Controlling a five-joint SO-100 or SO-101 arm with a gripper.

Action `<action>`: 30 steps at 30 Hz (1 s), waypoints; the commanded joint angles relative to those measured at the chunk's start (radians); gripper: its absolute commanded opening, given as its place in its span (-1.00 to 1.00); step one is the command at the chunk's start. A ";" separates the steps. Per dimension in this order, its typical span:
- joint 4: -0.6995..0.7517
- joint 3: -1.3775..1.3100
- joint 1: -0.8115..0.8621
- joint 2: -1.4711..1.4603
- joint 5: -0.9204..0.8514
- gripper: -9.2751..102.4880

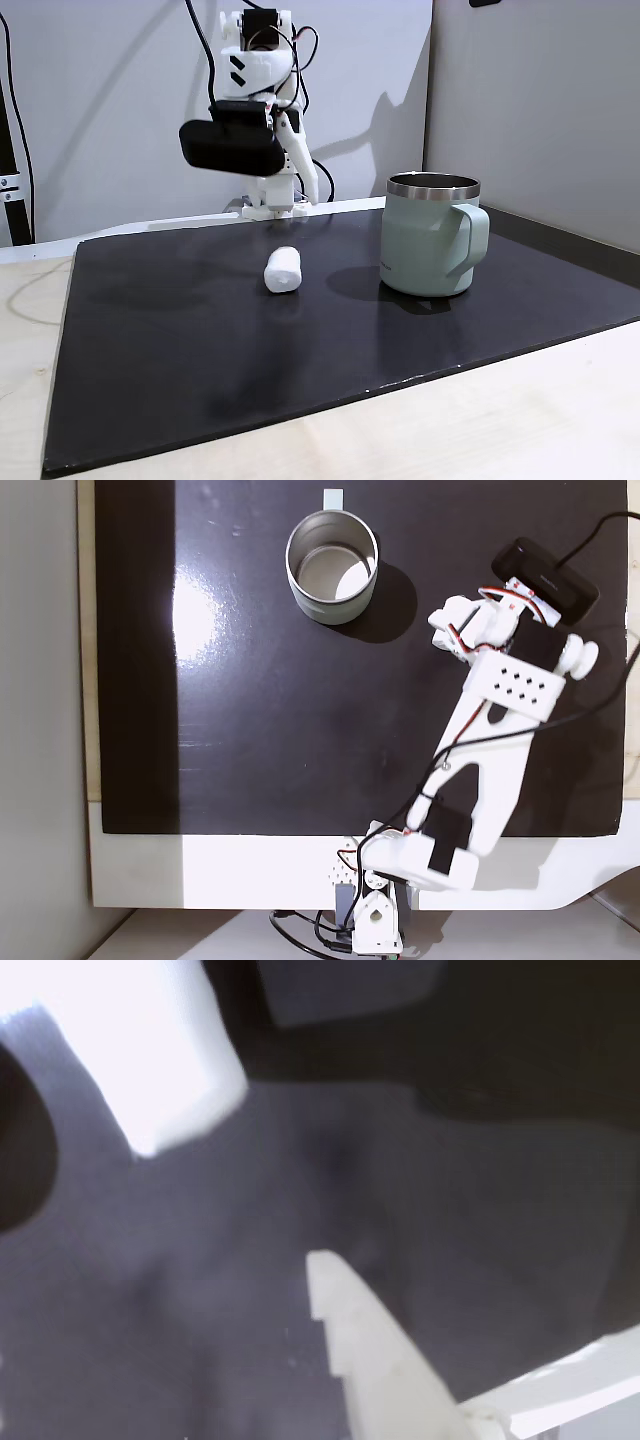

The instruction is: Grasp a gauze and put it in the cup.

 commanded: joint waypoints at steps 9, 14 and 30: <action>0.080 -0.385 0.005 -0.295 0.000 -0.22; 0.137 -0.561 0.011 -0.460 0.018 -0.22; 0.140 -0.641 -0.028 -0.578 0.074 -0.51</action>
